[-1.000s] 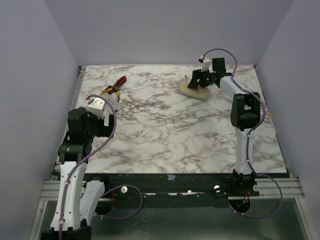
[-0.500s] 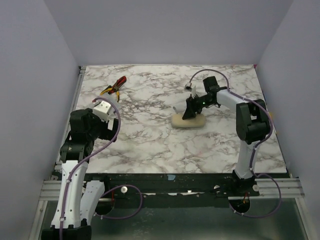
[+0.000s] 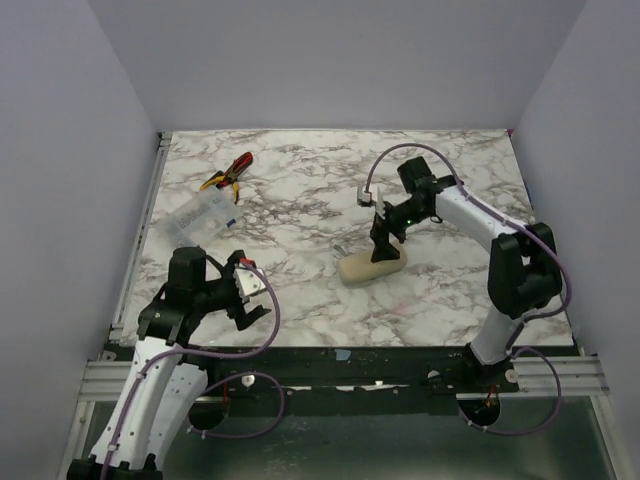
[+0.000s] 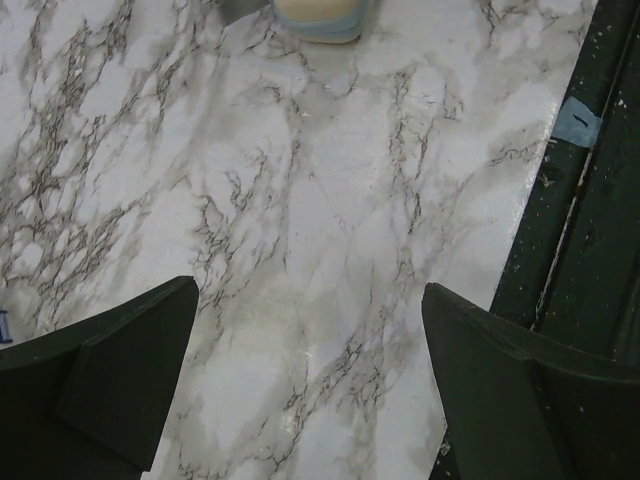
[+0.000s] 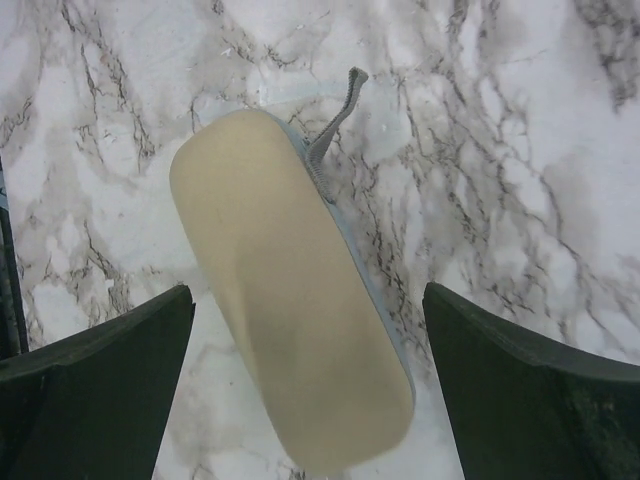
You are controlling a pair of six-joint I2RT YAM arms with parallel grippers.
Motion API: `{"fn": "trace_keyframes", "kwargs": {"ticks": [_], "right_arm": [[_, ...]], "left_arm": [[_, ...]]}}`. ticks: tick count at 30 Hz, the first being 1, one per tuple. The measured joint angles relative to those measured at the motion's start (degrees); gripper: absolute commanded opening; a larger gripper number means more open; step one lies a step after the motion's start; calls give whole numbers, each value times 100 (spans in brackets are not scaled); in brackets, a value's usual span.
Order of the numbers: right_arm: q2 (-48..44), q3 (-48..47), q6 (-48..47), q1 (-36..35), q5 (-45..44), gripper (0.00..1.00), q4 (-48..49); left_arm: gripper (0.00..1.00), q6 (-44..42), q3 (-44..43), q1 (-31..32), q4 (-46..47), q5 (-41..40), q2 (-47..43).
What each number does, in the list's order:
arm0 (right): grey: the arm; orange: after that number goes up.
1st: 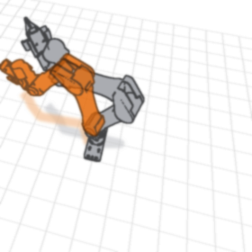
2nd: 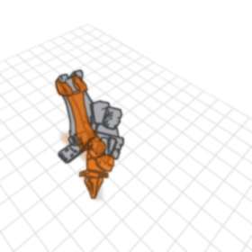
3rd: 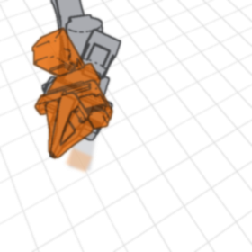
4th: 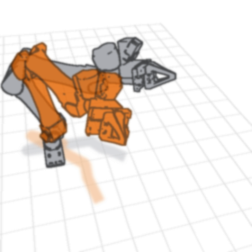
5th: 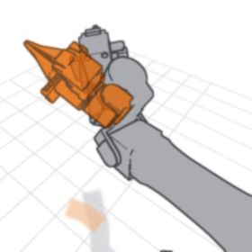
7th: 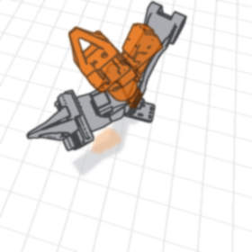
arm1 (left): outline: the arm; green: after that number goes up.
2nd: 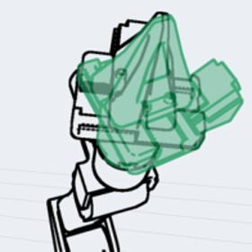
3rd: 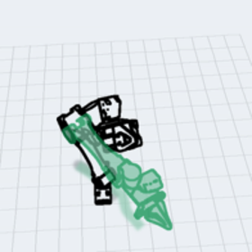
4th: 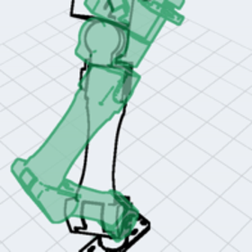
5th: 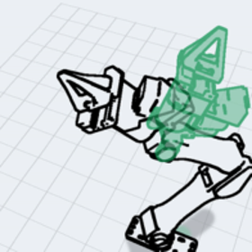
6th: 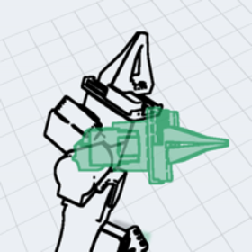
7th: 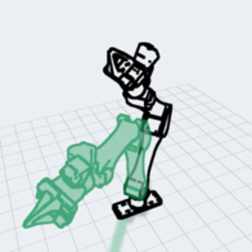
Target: Open the umbrella
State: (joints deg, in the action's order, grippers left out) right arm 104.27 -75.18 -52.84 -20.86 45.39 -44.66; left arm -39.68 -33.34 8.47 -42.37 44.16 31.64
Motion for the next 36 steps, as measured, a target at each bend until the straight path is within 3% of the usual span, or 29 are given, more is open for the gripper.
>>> {"fn": "trace_keyframes", "kwargs": {"ticks": [3, 8, 10, 18, 24, 32, 36], "right_arm": [[-535, -13, 153, 28, -317, 100, -42], [-999, -101, 1436, 74, -1145, 95, 4], [-1010, -90, 2184, 92, -1694, 92, -42], [-1108, 236, 3086, 192, -2350, 83, -413], [-765, 199, 2876, 192, -1954, 82, -605], [358, -697, 1932, 197, -1401, 78, -570], [391, -769, 1064, 87, -1102, 94, -584]], "left_arm": [[89, -262, 203, 389, 190, -44, 28], [84, -590, 326, 896, 651, -269, 400], [84, -662, 326, 992, 807, -354, 577], [84, -745, 326, 1115, 1213, -483, 791], [83, -874, 328, 1209, 1255, -514, 791], [78, -953, 382, 1397, 1248, -564, 791], [75, -960, 428, 1576, 1261, -595, 791]]}}
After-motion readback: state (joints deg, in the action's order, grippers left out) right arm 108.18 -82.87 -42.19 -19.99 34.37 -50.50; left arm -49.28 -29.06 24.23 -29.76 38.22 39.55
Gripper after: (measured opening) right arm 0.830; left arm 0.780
